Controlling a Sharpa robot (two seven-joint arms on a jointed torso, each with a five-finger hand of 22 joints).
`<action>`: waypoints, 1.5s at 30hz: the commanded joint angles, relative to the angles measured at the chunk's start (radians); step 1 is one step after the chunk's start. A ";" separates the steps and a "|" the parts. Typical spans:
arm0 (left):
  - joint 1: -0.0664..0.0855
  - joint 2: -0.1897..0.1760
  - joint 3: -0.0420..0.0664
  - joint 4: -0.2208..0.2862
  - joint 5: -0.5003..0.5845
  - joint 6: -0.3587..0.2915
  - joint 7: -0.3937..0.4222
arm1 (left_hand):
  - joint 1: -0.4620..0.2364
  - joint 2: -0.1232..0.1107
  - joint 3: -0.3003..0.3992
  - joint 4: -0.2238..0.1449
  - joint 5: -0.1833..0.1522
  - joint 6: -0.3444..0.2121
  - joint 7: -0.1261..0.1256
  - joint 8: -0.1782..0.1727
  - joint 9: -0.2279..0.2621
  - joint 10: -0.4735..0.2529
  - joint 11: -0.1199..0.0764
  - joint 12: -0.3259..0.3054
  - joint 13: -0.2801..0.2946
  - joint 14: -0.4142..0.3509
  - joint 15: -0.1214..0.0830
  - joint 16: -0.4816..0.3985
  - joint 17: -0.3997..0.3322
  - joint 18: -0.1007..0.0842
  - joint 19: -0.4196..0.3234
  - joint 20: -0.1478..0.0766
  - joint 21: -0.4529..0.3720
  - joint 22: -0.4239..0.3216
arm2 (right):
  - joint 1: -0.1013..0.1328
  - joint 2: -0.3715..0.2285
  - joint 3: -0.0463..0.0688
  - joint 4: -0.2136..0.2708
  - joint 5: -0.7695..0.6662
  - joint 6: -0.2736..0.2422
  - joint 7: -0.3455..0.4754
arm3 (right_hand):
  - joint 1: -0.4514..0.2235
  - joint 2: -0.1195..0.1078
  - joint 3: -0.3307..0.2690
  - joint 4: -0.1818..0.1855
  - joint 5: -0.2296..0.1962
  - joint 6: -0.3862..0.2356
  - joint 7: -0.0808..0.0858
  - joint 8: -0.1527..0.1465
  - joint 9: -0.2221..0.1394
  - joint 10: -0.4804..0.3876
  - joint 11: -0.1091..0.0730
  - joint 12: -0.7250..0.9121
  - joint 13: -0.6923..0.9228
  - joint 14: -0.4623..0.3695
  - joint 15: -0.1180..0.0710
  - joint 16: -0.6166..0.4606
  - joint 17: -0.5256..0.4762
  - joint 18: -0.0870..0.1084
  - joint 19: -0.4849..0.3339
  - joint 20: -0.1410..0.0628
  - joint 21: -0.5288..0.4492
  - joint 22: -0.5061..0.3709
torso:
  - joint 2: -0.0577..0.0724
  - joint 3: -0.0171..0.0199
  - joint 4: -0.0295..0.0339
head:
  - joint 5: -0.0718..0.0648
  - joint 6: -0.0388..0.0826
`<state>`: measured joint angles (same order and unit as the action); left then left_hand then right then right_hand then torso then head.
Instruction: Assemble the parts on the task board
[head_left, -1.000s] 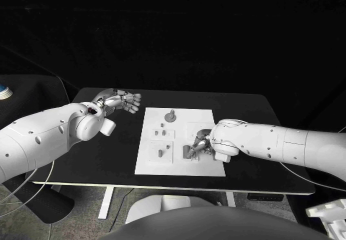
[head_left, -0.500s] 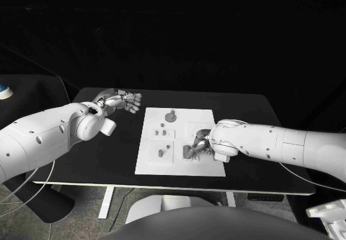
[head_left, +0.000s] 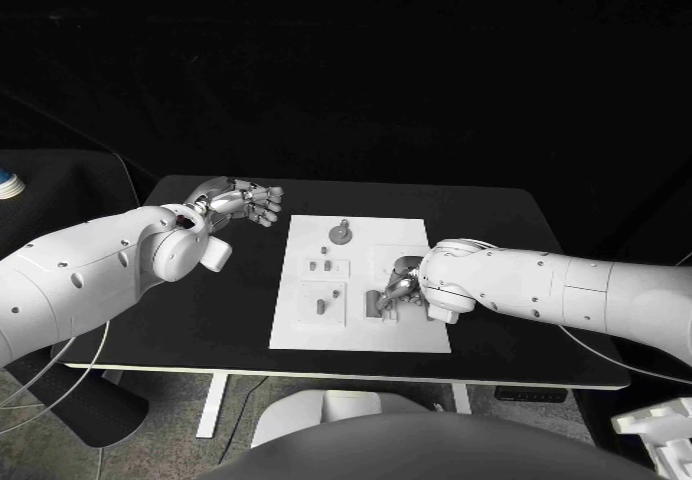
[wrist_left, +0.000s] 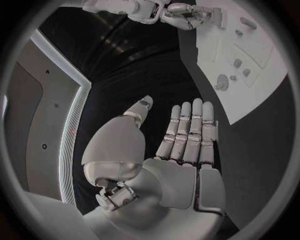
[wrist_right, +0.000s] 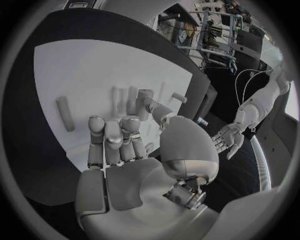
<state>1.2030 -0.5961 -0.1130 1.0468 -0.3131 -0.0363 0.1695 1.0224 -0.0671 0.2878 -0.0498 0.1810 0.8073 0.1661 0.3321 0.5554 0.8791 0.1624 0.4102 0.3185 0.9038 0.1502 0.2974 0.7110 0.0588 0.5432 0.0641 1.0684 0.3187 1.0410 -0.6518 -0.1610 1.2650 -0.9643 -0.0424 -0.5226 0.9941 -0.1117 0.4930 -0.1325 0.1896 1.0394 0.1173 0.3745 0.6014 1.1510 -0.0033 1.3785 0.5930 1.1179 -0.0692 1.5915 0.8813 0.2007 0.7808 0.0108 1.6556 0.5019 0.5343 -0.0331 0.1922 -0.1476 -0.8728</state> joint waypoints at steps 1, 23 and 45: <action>0.001 0.002 0.001 0.002 -0.002 0.012 0.009 | -0.009 -0.001 -0.005 -0.001 0.003 0.001 -0.002 -0.003 -0.001 -0.001 0.000 -0.004 0.001 -0.006 0.002 -0.006 -0.002 -0.006 -0.005 0.001 -0.004 0.002 | -0.001 0.001 0.000 -0.001 -0.023 -0.030 0.002 | -0.002 0.007 0.000 0.006 -0.003 0.023 0.017 0.007 0.002 0.006 0.000 0.006 0.001 0.003 -0.009 0.006 0.001 0.015 0.000 0.002 0.108 0.002 | 0.000 0.0005 -0.0002 | -0.001 0.000; 0.001 0.001 0.001 0.000 -0.002 0.007 0.009 | -0.009 -0.001 -0.005 -0.001 0.003 0.001 -0.002 -0.004 -0.001 -0.001 0.000 -0.005 0.001 -0.007 0.002 -0.006 -0.002 -0.006 -0.005 0.001 -0.005 0.002 | 0.016 -0.065 0.007 0.032 0.003 -0.039 -0.002 | -0.034 -0.012 -0.021 0.018 -0.005 0.010 0.021 -0.001 0.001 0.013 0.000 0.006 0.001 0.010 -0.008 0.006 0.000 0.012 0.006 0.004 0.109 0.003 | -0.001 0.0009 -0.0019 | -0.011 0.000; 0.002 -0.013 0.001 0.009 -0.002 0.003 0.006 | -0.010 -0.001 -0.006 -0.001 0.003 0.000 -0.001 -0.004 -0.001 -0.001 0.000 -0.005 0.001 -0.007 0.002 -0.006 -0.003 -0.006 -0.006 0.001 -0.005 0.002 | 0.041 -0.147 0.014 -0.006 -0.032 0.071 -0.058 | -0.096 -0.014 -0.046 0.035 -0.006 -0.012 0.025 -0.014 -0.001 0.010 0.001 -0.003 -0.003 0.008 -0.007 -0.001 -0.003 0.010 0.003 0.007 0.102 0.000 | 0.001 0.0035 -0.0040 | -0.039 0.000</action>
<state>1.2032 -0.6090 -0.1130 1.0527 -0.3134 -0.0363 0.1689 1.0224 -0.0672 0.2878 -0.0498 0.1810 0.8073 0.1661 0.3321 0.5554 0.8792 0.1624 0.4102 0.3184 0.9038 0.1502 0.2974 0.7100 0.0586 0.5433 0.0642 1.0684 0.3193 1.0833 -0.8008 -0.1473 1.2543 -0.9717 -0.0172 -0.5665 0.9069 -0.1249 0.4513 -0.0966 0.1896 1.0273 0.1362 0.3656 0.6013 1.1580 -0.0034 1.3785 0.5909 1.1275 -0.0714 1.5914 0.8794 0.2004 0.7844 0.0144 1.6556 0.5036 0.5343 -0.0309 0.1882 -0.1846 -0.8728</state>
